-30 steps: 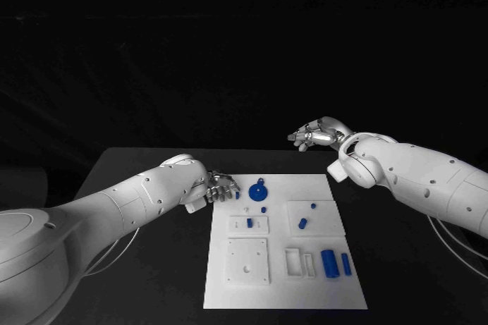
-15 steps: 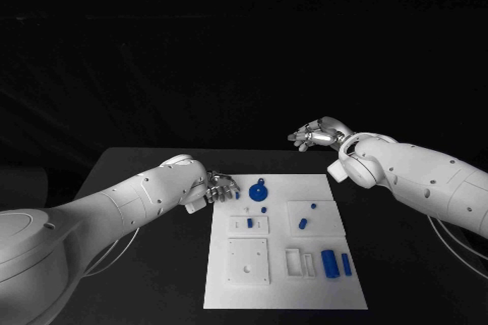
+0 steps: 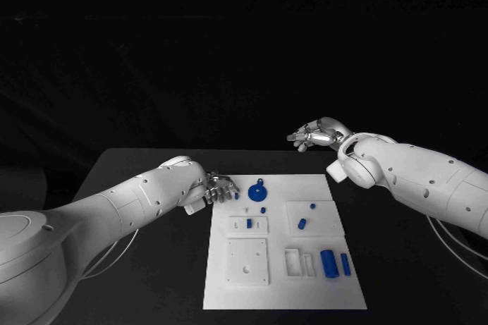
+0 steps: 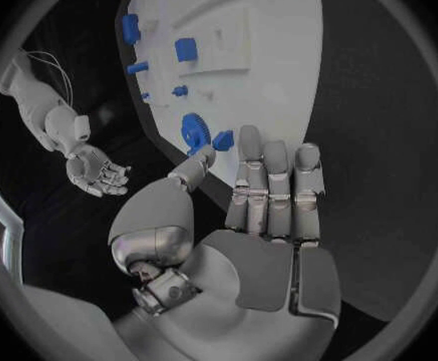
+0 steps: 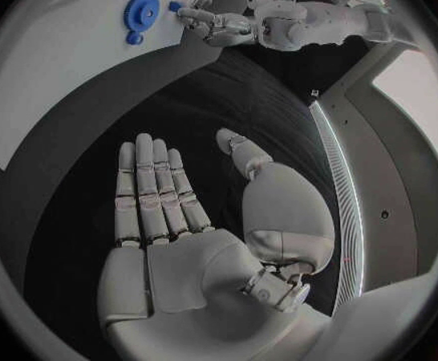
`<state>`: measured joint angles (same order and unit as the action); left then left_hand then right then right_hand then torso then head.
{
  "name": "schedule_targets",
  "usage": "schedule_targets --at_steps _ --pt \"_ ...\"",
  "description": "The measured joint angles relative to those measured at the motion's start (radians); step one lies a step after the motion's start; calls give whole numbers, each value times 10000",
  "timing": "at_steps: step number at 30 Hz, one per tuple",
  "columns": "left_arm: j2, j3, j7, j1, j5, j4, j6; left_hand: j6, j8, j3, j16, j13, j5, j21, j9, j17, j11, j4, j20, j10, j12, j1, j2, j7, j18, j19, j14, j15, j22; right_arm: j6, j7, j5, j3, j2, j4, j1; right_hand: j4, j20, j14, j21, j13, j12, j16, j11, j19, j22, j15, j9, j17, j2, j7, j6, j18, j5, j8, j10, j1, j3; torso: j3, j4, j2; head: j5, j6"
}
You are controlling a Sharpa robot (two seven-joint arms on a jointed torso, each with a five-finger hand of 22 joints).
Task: Assemble the parts on the task board
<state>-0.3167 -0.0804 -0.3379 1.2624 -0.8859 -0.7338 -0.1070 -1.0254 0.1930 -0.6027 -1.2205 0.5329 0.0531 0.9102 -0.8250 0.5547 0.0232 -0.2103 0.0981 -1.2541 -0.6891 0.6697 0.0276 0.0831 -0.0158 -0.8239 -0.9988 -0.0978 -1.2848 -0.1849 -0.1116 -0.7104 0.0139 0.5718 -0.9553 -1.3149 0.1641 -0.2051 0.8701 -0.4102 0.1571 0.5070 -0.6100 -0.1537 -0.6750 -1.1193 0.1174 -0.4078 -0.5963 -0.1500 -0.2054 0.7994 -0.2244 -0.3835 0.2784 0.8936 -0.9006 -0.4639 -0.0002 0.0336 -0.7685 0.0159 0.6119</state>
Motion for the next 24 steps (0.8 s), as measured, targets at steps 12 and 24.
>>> schedule_targets --at_steps 12,24 --pt "-19 -3 3 -8 102 -36 72 36 1 67 -38 -1 0 -46 24 -25 0 67 -1 0 0 -115 205 35 0 0 0 0 -9 4 2 0 0 -11 12 0 28 0 0 0 -10 0 0 0 0 1 0 0 -1 0 0 0 0 0 0 0 0 28 -3 7 -3 -9 8" --pt "-72 -3 28 -22 174 -142 128 41 -1 84 -38 7 0 -110 54 -36 0 167 0 0 0 -199 462 31 2 1 0 0 -25 9 3 0 0 -16 24 0 28 0 0 0 -12 0 0 0 0 2 0 8 -1 0 0 0 0 0 0 0 0 28 -1 6 -2 -10 16"
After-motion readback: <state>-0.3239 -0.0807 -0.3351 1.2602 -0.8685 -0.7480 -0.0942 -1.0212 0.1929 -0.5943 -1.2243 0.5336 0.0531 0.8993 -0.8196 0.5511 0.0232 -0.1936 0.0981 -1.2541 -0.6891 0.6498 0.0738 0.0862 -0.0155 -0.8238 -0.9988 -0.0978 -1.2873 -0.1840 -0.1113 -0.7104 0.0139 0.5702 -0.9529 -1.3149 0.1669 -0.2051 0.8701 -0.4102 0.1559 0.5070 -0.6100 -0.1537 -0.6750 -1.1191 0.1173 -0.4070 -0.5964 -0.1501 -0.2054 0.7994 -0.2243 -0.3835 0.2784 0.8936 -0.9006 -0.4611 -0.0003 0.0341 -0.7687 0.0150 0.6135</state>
